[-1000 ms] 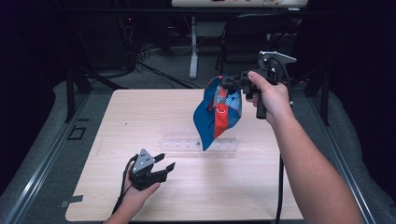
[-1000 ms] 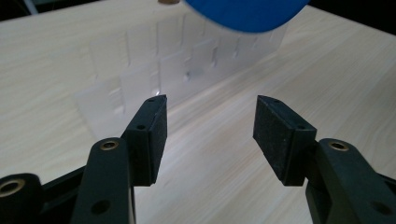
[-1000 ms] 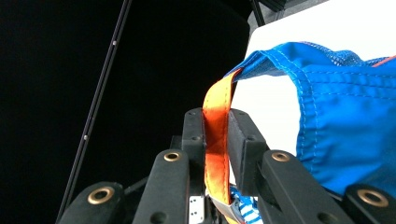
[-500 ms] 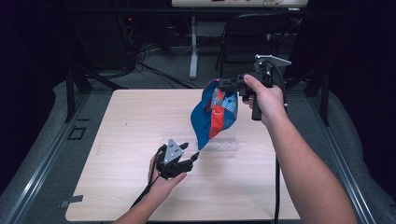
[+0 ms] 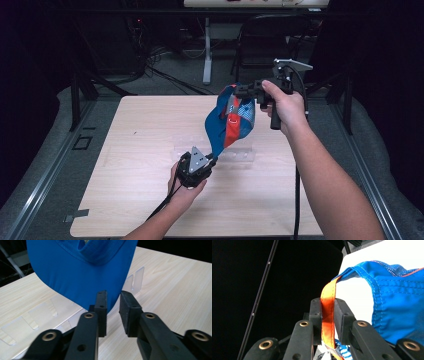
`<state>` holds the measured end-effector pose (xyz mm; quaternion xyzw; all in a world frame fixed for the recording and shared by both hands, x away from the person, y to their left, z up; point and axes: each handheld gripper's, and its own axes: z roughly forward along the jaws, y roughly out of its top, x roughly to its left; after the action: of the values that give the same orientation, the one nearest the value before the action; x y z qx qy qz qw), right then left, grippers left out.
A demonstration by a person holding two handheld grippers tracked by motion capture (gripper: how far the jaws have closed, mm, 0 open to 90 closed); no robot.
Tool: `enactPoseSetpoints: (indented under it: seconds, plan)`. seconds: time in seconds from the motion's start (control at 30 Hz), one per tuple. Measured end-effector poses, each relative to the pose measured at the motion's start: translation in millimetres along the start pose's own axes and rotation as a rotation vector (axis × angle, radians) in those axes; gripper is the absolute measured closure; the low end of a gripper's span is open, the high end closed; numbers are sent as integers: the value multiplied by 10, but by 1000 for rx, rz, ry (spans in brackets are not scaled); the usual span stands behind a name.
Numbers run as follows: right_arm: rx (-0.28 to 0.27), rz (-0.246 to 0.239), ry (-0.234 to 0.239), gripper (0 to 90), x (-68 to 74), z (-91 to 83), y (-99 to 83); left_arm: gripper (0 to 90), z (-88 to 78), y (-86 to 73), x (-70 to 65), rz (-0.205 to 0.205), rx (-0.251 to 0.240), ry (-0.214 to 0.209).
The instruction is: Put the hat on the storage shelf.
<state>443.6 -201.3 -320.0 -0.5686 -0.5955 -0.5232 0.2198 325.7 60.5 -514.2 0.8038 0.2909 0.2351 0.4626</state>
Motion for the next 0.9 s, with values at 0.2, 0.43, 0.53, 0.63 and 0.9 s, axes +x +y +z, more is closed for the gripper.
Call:
enactPoseSetpoints:
  seconds: [0.2,0.43,0.53,0.63,0.9]
  plan:
    - [5,-5,1,782,19,4,-10,857,-18,-14,41,-1,4,-4]
    - [5,-8,-10,782,10,10,-13,900,-41,-74,123,-29,9,-5]
    - [13,-8,-11,782,6,16,-13,900,-59,-88,153,-46,2,-4]
    - [11,-11,-9,782,15,35,-19,720,-64,-82,122,-27,-9,-9]
    - [17,-11,-9,782,38,70,-31,607,-72,-83,-13,0,-33,-31]
